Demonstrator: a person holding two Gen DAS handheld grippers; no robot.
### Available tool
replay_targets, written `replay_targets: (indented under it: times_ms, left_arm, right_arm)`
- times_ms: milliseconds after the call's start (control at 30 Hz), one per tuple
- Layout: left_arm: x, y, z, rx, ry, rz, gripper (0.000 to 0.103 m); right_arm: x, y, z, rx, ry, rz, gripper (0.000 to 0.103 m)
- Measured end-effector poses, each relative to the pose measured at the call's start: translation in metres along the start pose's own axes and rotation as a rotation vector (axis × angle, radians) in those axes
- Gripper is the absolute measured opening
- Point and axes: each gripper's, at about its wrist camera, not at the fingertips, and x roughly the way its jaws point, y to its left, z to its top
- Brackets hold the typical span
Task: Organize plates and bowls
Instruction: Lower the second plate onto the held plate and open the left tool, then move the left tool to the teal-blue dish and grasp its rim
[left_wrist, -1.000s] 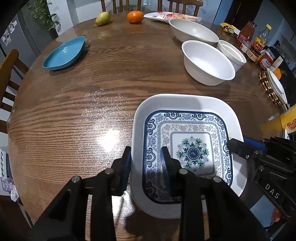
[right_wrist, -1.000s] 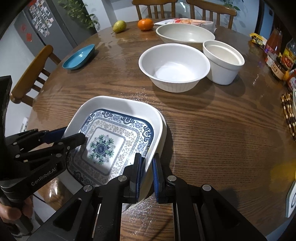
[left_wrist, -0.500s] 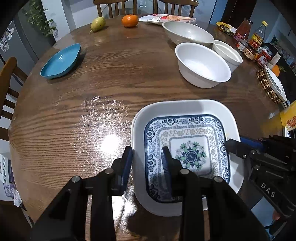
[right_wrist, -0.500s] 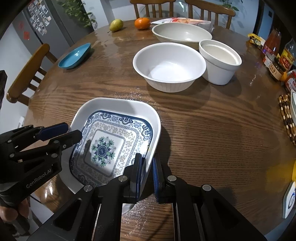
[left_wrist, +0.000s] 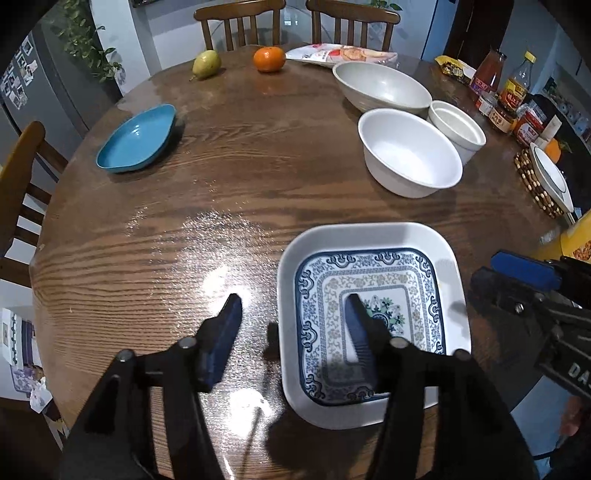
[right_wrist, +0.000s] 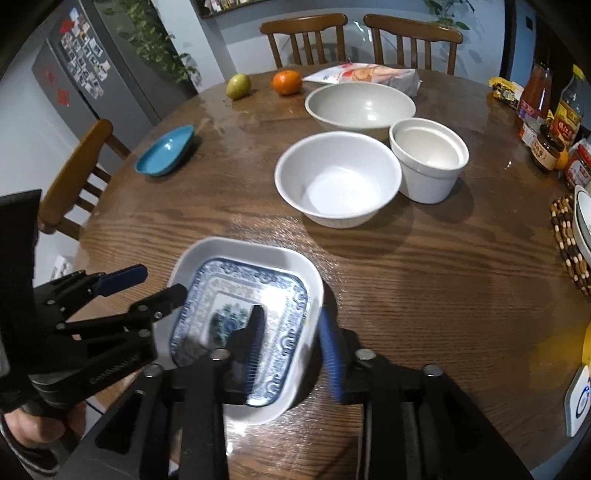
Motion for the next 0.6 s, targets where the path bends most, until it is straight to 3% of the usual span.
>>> replay_targets:
  times_ms: [100,200,600]
  left_arm:
    - [-0.006,0.002,0.002,-0.004,-0.013,0.006,0.064]
    - [-0.011,0.003,0.003,-0.009,-0.023,0.006,0.077]
    - [-0.025,0.003,0.010,-0.014,-0.054,0.000,0.088]
  right_arm:
    - [-0.005,0.002,0.002,0.008,-0.014,0.014,0.045]
    - [-0.009,0.005,0.003,0.007,-0.025,0.017,0.049]
    - [-0.020,-0.005,0.003,0.059,-0.058,0.017,0.058]
